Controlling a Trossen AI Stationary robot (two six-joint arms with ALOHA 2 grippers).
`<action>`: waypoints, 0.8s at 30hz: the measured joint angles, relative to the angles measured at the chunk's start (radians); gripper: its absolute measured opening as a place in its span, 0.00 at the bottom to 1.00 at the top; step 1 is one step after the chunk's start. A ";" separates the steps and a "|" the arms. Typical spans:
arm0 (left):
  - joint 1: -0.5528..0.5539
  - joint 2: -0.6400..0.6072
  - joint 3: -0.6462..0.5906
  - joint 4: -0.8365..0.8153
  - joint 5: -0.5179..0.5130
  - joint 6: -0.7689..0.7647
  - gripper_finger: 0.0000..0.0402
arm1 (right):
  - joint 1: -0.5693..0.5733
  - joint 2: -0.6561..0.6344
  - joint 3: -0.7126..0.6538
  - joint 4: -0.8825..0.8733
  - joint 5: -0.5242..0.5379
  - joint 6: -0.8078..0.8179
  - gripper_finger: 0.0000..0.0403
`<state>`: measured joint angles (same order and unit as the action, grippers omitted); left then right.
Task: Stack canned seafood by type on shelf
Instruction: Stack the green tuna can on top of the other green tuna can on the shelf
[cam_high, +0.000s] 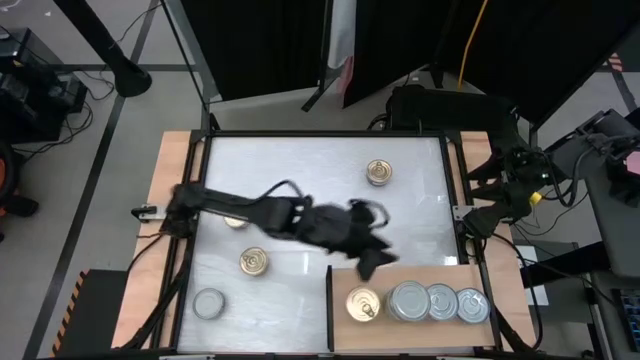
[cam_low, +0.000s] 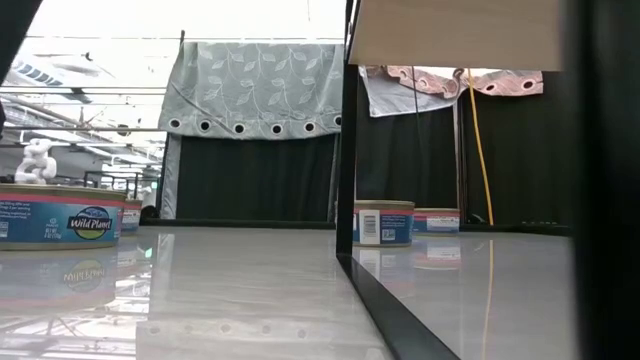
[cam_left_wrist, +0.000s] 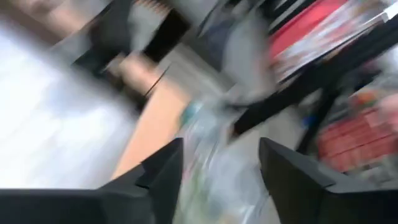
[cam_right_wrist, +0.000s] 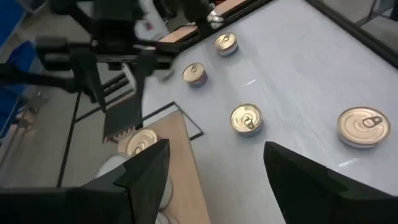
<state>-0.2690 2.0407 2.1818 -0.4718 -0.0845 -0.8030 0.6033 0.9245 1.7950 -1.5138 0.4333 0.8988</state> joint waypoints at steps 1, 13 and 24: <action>-0.015 -0.023 0.000 -0.096 -0.034 -0.002 0.48 | 0.000 0.006 0.000 0.002 0.027 0.011 0.62; -0.266 -0.160 -0.002 -0.929 -0.256 -0.635 0.07 | -0.050 0.115 -0.210 0.114 0.103 -0.057 0.43; -0.403 -0.158 -0.118 -1.004 -0.288 -0.941 0.02 | -0.556 0.170 -0.298 0.254 -0.188 -0.389 0.02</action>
<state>-0.6720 1.8828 2.0635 -1.4757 -0.3729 -1.7437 0.0470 1.0949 1.4967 -1.2602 0.2457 0.5096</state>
